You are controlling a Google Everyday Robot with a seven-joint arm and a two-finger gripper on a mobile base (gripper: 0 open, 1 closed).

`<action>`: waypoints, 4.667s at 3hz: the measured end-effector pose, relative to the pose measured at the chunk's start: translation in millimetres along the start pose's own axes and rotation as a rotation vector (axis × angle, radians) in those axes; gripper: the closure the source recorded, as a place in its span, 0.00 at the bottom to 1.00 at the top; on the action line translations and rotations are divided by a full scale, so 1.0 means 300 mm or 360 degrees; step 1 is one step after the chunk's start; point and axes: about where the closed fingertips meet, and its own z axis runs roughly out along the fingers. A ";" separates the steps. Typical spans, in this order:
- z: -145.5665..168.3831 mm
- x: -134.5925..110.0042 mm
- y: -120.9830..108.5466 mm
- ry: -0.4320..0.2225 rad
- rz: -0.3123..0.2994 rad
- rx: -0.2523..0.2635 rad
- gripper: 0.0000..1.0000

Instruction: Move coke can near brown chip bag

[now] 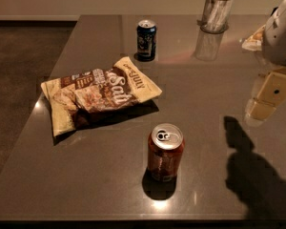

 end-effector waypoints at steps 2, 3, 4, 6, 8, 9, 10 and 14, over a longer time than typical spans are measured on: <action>0.014 -0.024 0.029 -0.0068 -0.0004 -0.0030 0.00; 0.033 -0.056 0.086 -0.0188 -0.0019 -0.0086 0.00; 0.061 -0.085 0.153 -0.0349 -0.0033 -0.0140 0.00; 0.140 -0.189 0.272 -0.0693 -0.0106 -0.0291 0.00; 0.210 -0.317 0.379 -0.0865 -0.0250 -0.0532 0.00; 0.219 -0.375 0.438 -0.0915 -0.0338 -0.0636 0.00; 0.231 -0.408 0.470 -0.0927 -0.0393 -0.0693 0.00; 0.125 -0.439 0.332 -0.0932 -0.0378 -0.0483 0.88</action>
Offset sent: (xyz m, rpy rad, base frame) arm -0.0141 0.0230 -0.0175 0.1103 0.0410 0.0448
